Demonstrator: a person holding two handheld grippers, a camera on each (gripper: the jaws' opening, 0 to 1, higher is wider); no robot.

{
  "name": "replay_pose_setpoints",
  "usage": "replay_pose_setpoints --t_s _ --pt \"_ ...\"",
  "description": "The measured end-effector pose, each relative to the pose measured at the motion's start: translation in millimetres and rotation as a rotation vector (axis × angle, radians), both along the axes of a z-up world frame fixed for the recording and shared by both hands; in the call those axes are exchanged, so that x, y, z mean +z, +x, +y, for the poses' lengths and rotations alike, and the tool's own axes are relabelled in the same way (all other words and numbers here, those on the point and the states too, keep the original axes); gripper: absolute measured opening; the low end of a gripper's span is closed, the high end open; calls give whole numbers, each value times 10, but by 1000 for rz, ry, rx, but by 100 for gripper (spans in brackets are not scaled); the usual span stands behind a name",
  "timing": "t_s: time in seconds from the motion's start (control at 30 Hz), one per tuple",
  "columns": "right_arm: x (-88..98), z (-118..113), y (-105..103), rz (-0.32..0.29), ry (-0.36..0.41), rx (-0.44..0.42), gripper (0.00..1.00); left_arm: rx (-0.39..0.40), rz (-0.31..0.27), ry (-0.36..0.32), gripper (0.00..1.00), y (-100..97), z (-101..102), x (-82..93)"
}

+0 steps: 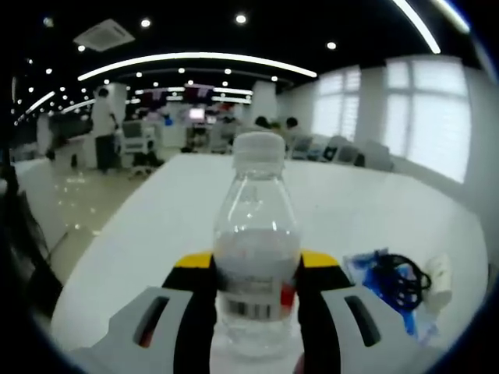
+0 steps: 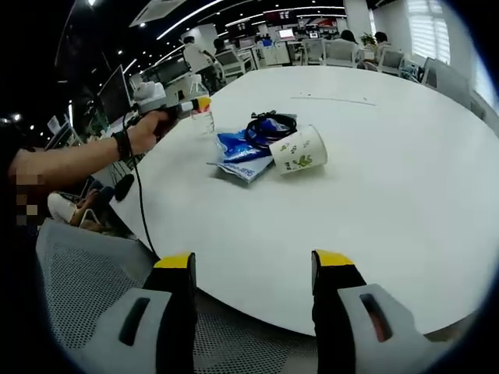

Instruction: Arrange the tabletop items into an orderly group along one side of the table until the central work area is clear of visible clutter.

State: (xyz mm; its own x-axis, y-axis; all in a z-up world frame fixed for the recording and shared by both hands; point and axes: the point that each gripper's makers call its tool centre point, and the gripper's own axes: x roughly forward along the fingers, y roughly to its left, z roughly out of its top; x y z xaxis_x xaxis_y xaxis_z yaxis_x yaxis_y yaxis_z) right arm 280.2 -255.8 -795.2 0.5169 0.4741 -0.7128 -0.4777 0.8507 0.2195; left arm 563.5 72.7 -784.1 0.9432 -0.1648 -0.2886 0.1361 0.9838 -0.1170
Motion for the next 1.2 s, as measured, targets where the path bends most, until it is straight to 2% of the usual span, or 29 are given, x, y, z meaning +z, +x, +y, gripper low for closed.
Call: replay_pose_setpoints --t_s 0.4,0.53,0.57,0.63,0.87,1.2 --pt "16 0 1 -7 4 1 60 50 -22 9 37 -117 -12 33" --pt "17 2 5 -6 6 4 60 43 -17 17 38 -181 -65 43" --pt "17 5 4 -5 6 5 60 31 3 -7 39 -209 -98 9" --pt "12 8 -4 -1 7 7 60 22 30 -1 45 -250 -120 -59" --pt "17 1 5 -4 9 8 60 55 22 3 60 -273 -46 -59" --pt "20 5 3 -5 7 15 60 46 13 2 61 -229 -39 -8"
